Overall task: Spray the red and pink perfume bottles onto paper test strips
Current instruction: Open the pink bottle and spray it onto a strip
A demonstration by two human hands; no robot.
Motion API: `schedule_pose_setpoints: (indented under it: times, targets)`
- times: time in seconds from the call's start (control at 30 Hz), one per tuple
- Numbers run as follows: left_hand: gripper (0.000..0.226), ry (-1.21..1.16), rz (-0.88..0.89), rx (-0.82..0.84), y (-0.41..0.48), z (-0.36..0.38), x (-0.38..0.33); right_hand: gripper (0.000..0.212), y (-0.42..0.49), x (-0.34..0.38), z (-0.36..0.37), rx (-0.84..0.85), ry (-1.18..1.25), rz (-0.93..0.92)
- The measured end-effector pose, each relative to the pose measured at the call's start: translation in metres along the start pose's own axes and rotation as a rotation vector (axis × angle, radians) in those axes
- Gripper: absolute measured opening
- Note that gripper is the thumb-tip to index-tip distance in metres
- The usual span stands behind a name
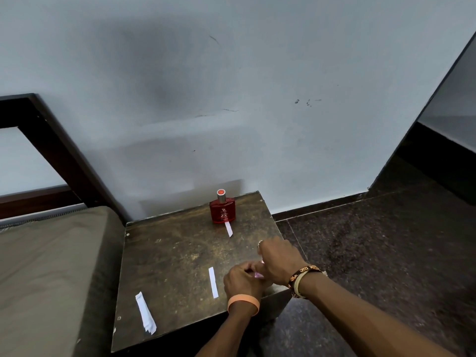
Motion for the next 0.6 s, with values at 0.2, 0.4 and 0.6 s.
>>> schedule_pose_setpoints:
  times: [0.2, 0.4, 0.6]
  targets:
    - [0.015, -0.007, 0.025, -0.007, 0.002, 0.001, 0.001, 0.014, -0.002, 0.011, 0.000, 0.027, -0.077, -0.067]
    - [0.014, -0.001, 0.039, -0.003, 0.001, 0.000, 0.000, 0.026, -0.001, 0.008, -0.001, 0.057, -0.054, -0.050]
    - [0.019, -0.024, 0.024, 0.013, 0.001, 0.001, 0.001, 0.015, -0.001, -0.001, -0.001, 0.033, 0.013, 0.035]
Point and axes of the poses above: each hand's wrist, its own y-axis towards the middle knuckle, its own z-axis out of the palm, x = y × z, the point moved 9 cm from there along y, towards the middle knuckle, and after that the axes turned 3 degrees about -y, right-handed, at the moved point
